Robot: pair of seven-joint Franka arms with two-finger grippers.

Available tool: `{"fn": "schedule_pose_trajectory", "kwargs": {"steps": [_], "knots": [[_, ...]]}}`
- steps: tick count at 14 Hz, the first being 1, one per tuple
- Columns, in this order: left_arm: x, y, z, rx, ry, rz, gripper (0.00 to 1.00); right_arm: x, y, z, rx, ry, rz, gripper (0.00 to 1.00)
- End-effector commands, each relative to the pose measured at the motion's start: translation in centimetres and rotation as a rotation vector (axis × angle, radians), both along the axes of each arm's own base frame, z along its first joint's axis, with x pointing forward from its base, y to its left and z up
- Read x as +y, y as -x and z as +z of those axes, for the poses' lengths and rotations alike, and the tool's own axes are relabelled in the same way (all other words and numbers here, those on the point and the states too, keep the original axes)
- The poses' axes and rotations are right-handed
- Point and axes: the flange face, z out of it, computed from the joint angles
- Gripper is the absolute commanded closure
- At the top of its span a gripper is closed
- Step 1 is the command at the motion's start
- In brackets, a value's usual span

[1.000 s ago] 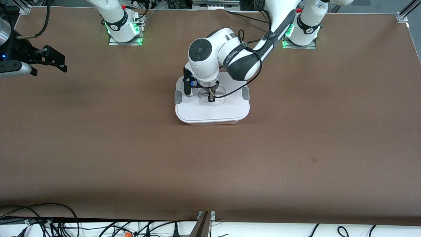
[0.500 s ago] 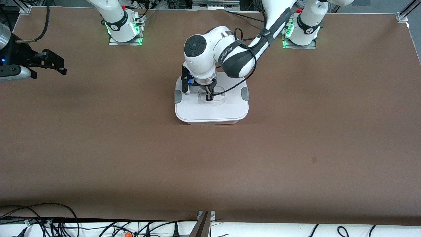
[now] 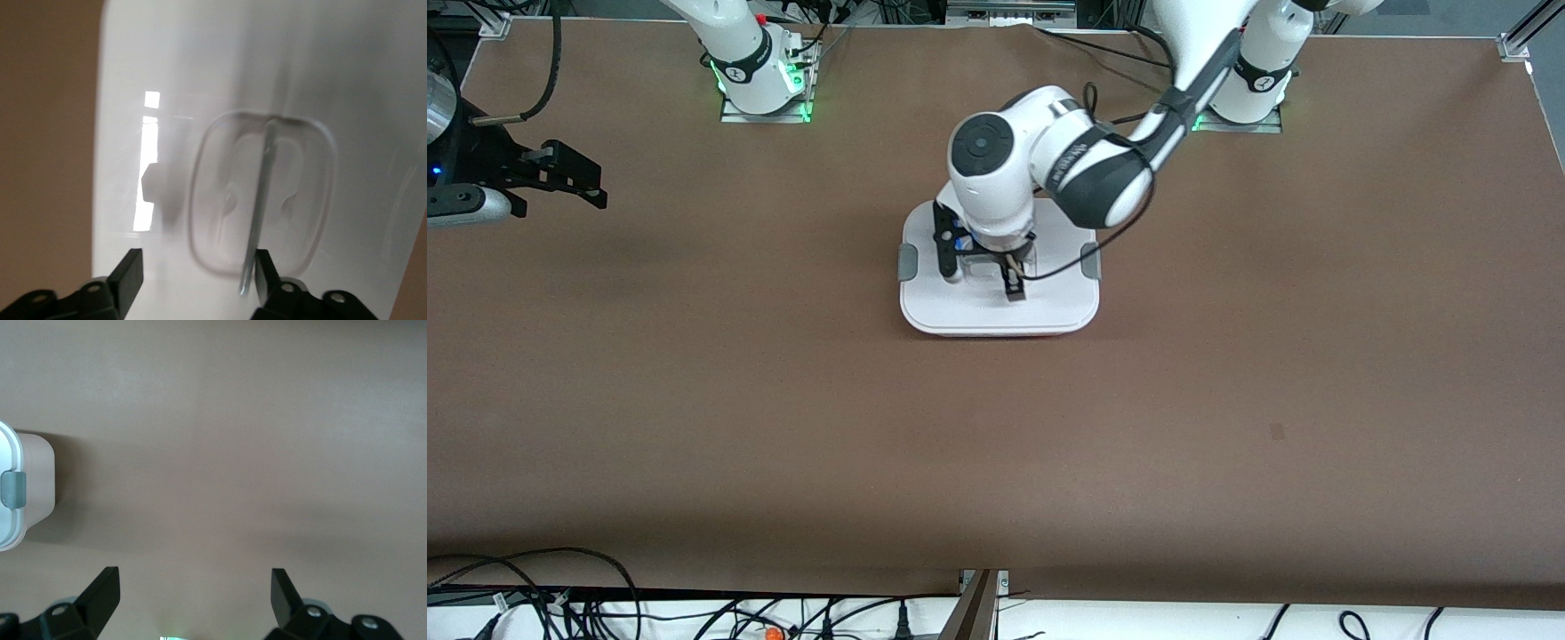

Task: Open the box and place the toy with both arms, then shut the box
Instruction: 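Lower the lid onto the box with the left gripper, then open the left gripper and draw it back from the lid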

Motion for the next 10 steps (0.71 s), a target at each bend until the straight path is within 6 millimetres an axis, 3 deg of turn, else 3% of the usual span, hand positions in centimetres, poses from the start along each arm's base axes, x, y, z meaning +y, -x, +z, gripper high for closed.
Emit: {"fn": "schedule_pose_trajectory", "kwargs": {"steps": [1,3,6,7,8,10], "knots": [[4.8,-3.6,5.4,0.013,0.017,0.103,0.00,-0.1,0.1,0.6,0.007,0.000,-0.016,0.00],[9.7,-7.0,6.2,0.010,0.022,0.179,0.00,0.3,0.1,0.6,0.004,0.000,-0.007,0.00],[15.8,-10.0,6.1,0.032,-0.005,0.269,0.00,0.5,0.2,0.7,0.002,0.001,-0.004,0.00],[18.2,-11.2,7.2,0.023,-0.002,0.310,0.00,0.5,0.2,0.7,0.002,0.000,-0.004,0.00],[20.8,-12.6,9.8,-0.019,0.022,0.354,0.00,0.5,0.2,0.7,0.002,0.000,-0.003,0.00],[26.8,-15.1,11.9,-0.055,0.063,0.447,0.00,0.4,0.2,0.7,0.004,0.000,-0.005,0.00]]}}
